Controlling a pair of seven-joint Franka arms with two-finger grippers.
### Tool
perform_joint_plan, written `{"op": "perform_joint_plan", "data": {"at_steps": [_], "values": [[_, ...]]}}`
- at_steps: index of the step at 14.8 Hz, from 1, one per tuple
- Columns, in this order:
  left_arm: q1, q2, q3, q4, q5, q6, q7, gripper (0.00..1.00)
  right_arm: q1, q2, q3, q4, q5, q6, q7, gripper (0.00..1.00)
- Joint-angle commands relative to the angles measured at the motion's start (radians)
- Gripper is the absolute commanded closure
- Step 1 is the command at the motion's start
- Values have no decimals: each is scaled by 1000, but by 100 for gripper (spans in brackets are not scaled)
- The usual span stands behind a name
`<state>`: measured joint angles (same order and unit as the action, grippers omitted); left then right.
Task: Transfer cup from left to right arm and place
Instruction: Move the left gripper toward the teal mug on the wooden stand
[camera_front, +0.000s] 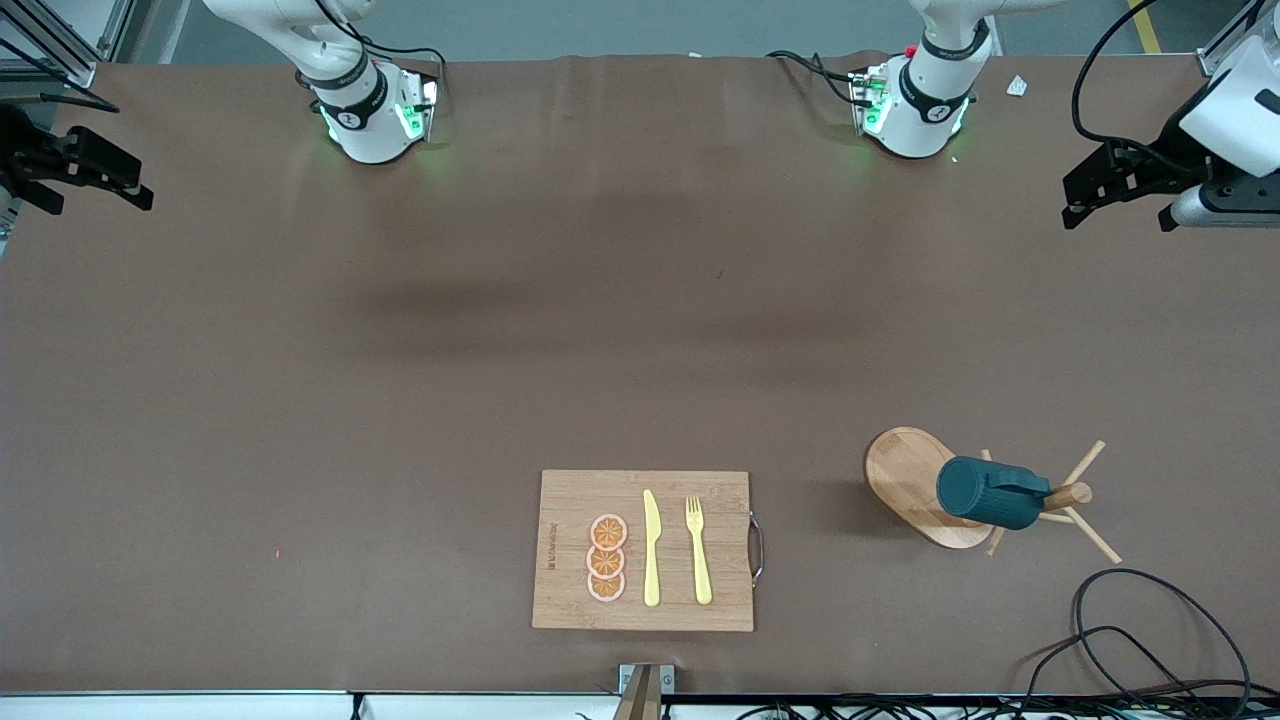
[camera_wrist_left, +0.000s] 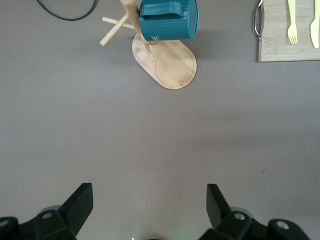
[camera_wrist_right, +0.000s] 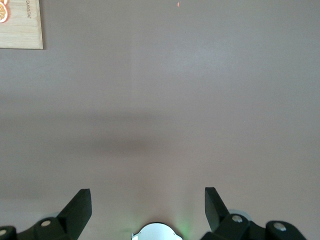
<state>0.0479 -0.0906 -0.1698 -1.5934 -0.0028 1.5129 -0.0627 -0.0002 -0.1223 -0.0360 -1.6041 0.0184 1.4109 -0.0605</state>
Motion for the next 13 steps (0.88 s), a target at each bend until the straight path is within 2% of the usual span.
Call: {"op": "perform_joint_plan", "data": {"at_steps": [1, 4, 6, 8, 13], "values": [[4, 5, 1, 10, -13, 6, 12, 0, 3, -25, -1, -16, 6, -9, -8, 0], [6, 15, 3, 21, -11, 7, 1, 0, 6, -25, 13, -16, 0, -7, -10, 0], [6, 72, 9, 87, -3, 6, 15, 0, 6, -25, 15, -14, -3, -7, -12, 0], [10, 104, 10, 98, -5, 7, 15, 0, 5, -25, 15, -14, -3, -7, -12, 0], [70, 179, 16, 84, -16, 131, -84, 0, 5, -25, 15, -14, -3, -7, -12, 0]]}}
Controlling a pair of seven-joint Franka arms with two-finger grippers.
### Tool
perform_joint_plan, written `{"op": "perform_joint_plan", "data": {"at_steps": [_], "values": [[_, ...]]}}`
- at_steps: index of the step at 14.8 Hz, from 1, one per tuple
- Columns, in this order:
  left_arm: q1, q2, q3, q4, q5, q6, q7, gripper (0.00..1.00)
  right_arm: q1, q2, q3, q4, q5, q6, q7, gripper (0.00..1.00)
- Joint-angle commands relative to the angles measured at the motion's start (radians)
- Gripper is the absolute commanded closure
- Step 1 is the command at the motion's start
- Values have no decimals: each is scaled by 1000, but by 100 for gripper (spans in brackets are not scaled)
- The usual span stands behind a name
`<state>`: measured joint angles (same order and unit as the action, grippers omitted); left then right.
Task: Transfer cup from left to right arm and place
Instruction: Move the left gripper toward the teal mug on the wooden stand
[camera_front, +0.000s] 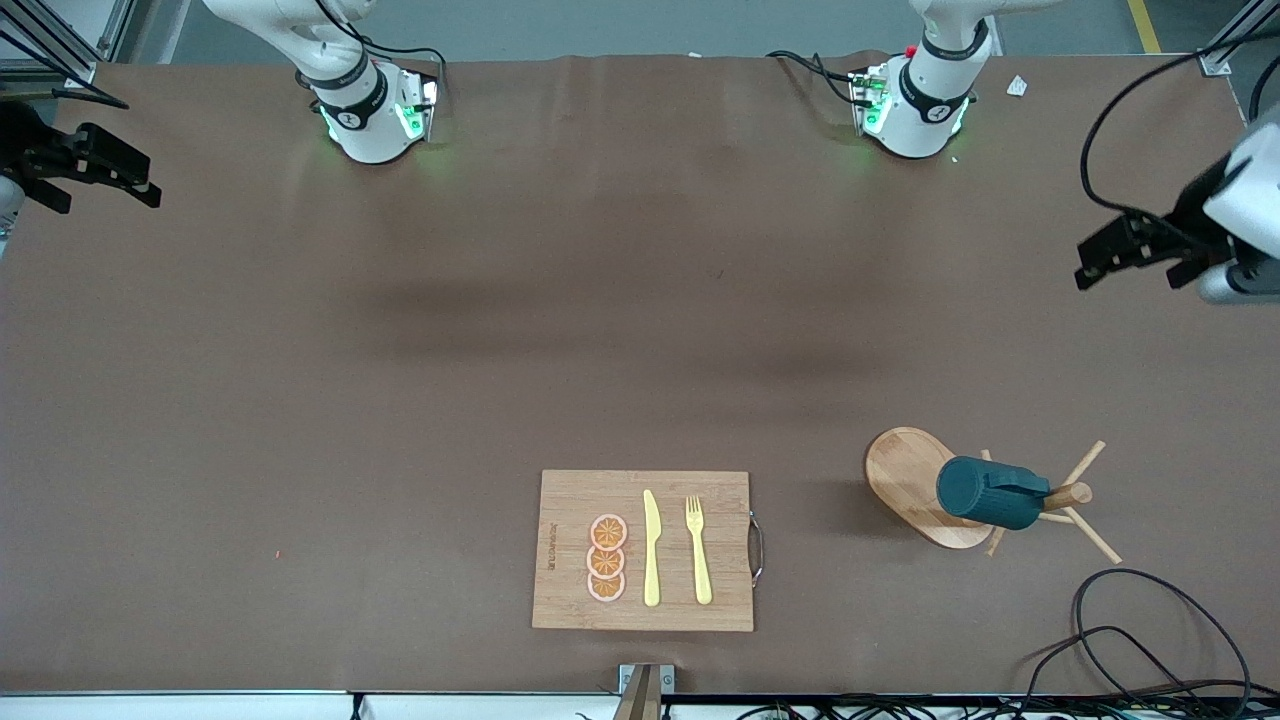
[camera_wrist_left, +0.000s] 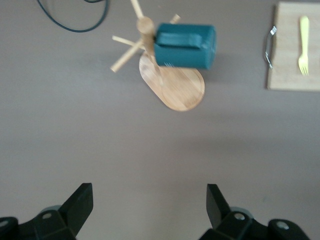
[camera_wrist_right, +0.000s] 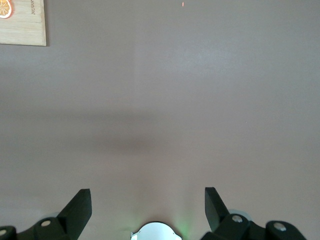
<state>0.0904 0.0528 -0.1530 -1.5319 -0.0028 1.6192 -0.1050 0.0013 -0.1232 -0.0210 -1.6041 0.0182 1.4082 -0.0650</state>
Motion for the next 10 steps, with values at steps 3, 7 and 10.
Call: {"op": "perform_joint_plan", "data": {"at_steps": [3, 7, 10], "values": [[75, 91, 0, 21, -66, 100, -172, 0, 3, -24, 0, -14, -3, -5, -7, 0], [69, 150, 0, 25, -66, 176, -439, 0, 5, -24, 0, -14, -3, -5, -7, 0], [60, 185, -13, 29, -74, 182, -699, 0, 5, -19, 1, -7, -3, -5, -7, 0]]}}
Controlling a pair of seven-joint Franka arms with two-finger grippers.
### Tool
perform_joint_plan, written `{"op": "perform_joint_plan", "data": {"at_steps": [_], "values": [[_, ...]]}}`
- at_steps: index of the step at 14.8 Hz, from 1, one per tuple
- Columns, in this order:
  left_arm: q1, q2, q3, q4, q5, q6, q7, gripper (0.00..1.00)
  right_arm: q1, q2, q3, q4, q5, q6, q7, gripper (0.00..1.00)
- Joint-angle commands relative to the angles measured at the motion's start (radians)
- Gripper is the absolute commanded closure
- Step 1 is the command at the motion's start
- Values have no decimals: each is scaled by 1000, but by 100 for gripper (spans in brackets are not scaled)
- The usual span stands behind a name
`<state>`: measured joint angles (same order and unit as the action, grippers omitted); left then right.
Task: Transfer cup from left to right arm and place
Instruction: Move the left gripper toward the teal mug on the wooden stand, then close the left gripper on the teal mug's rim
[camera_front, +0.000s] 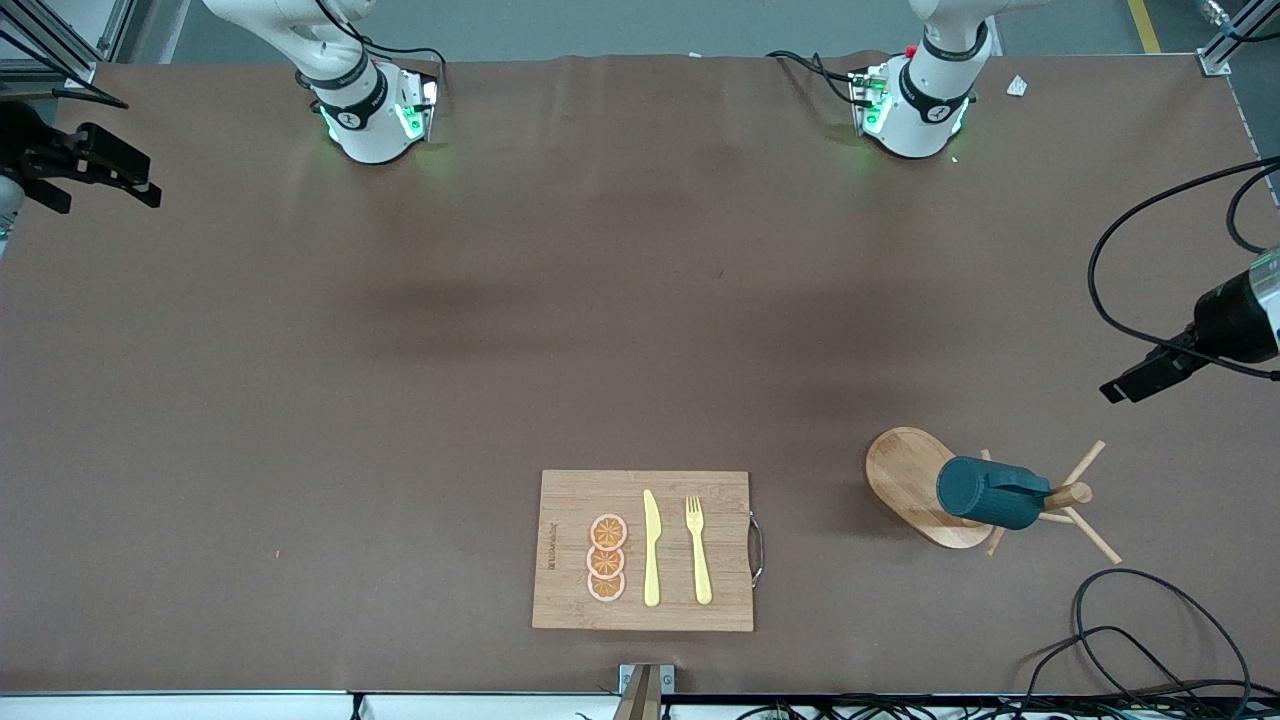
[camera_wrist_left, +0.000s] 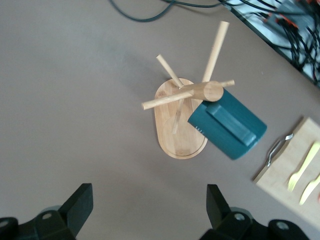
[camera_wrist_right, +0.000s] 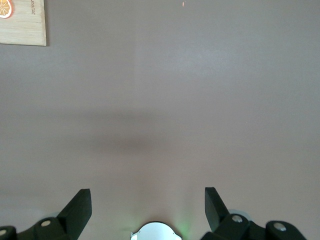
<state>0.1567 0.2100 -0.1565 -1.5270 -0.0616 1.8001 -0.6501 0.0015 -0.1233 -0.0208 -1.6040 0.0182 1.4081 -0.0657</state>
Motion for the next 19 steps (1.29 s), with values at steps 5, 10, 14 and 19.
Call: {"op": "perform_joint_plan", "data": {"at_steps": [5, 10, 14, 19], "values": [[-54, 57, -11, 19, -69, 4, -535, 0, 3, -15, -1, 15, -3, -6, -3, 0], [-48, 75, -11, -41, -171, 197, -862, 0, 2, -1, -2, 32, -1, -6, 7, 0], [-48, 118, -11, -44, -173, 290, -904, 0, 0, 5, -2, 33, -1, -5, 9, 0], [-55, 184, -11, -35, -158, 361, -885, 0, 3, 7, -2, 33, -1, -5, 4, 0]]}}
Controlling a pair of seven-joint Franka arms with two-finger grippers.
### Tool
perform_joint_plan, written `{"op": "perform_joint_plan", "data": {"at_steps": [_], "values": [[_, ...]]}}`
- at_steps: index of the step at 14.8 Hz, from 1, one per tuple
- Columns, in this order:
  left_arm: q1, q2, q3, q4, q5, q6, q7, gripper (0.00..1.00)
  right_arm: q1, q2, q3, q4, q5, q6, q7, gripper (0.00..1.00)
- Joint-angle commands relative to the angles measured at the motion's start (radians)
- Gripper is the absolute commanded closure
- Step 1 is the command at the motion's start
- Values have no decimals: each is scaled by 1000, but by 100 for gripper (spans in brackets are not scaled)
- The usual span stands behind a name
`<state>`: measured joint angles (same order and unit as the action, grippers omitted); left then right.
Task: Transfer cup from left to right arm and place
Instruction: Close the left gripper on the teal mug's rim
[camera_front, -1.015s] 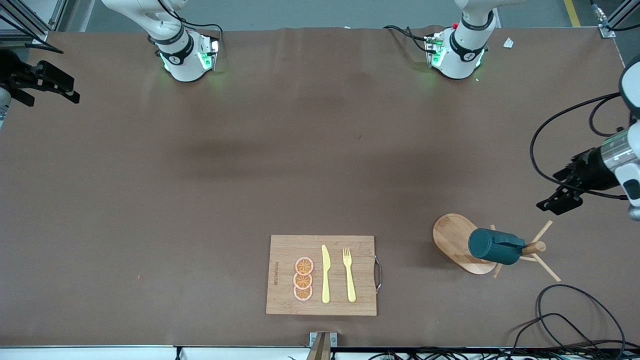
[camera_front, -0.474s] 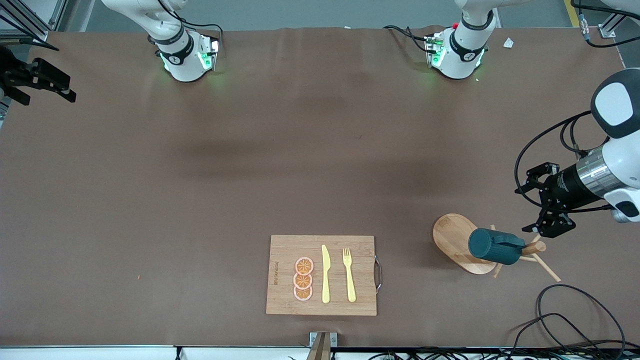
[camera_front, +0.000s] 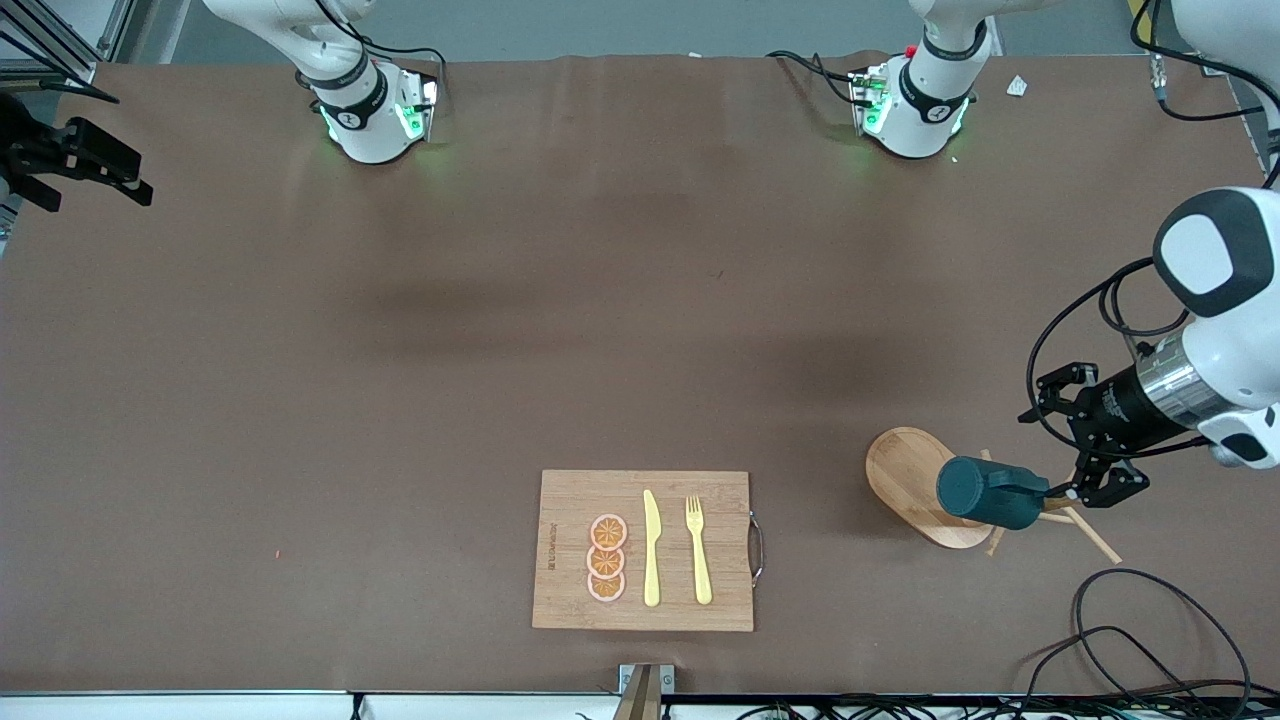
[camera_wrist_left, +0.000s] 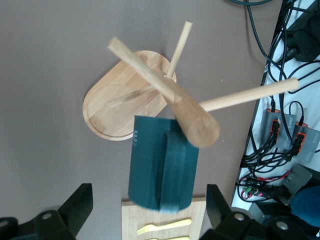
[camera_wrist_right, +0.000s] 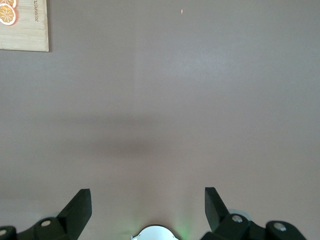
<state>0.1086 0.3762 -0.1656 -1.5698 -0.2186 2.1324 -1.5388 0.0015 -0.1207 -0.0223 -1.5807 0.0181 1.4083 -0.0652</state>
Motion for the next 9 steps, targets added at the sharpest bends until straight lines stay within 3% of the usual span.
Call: {"op": "perform_joint_plan", "data": {"at_steps": [1, 9], "values": [[-9, 26, -2, 8, -1, 52, 3, 0, 3, 4, -1, 10, -1, -5, 4, 0], [-27, 96, -2, 13, 2, 106, 8, 0, 5, 4, -1, 10, -1, -3, 4, 0]]}}
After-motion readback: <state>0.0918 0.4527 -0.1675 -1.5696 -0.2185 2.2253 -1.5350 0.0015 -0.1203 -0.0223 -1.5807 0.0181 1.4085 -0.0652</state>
